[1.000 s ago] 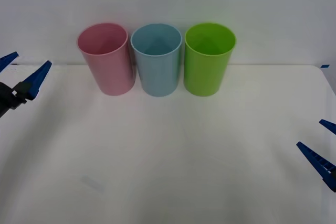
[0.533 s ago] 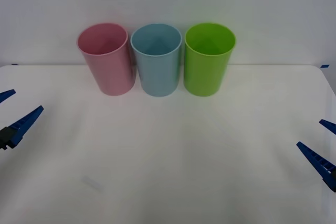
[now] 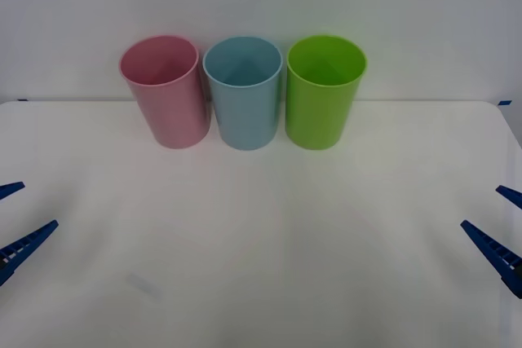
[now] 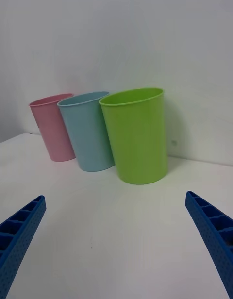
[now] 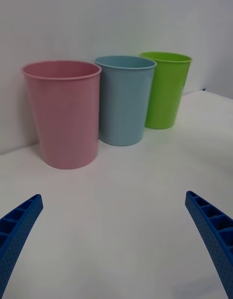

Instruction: Grasp the object on the table and drop it into the matching bin: aluminum can to the light blue bin, PET bottle to the pink bin.

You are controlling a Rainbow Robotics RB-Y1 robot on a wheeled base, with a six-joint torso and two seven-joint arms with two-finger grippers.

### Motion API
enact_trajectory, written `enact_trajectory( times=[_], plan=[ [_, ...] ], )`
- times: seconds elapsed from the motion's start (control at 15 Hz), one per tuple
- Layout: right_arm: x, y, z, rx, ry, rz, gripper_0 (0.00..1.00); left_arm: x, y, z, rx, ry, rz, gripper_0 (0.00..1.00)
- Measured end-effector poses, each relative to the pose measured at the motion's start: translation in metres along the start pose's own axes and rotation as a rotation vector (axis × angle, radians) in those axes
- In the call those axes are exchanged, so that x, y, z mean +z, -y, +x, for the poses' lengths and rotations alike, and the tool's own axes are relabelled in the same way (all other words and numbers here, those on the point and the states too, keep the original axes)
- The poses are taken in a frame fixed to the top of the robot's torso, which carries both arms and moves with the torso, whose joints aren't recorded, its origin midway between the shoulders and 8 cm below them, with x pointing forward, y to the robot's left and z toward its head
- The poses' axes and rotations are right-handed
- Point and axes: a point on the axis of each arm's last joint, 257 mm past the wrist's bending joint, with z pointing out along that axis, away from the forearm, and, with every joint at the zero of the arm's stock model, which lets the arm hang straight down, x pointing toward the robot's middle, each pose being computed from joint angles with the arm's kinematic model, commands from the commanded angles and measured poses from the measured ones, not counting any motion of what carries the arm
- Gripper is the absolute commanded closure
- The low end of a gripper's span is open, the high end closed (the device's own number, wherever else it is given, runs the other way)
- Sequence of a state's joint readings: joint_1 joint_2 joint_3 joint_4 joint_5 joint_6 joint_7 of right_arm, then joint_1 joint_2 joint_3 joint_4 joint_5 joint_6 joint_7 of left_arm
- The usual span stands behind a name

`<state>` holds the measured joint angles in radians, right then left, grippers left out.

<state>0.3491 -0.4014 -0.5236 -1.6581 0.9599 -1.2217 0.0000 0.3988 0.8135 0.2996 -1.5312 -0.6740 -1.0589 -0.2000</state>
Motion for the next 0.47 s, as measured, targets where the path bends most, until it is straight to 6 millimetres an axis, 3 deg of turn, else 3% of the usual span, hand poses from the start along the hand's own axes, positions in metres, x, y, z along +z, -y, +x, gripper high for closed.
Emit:
enact_trajectory(
  times=[0.47],
  plan=[
    [0.000, 0.000, 0.000, 0.000, 0.000, 0.000, 0.00, -0.010, 0.008, 0.015, 0.025, -0.039, 0.012, 0.00]
  ],
)
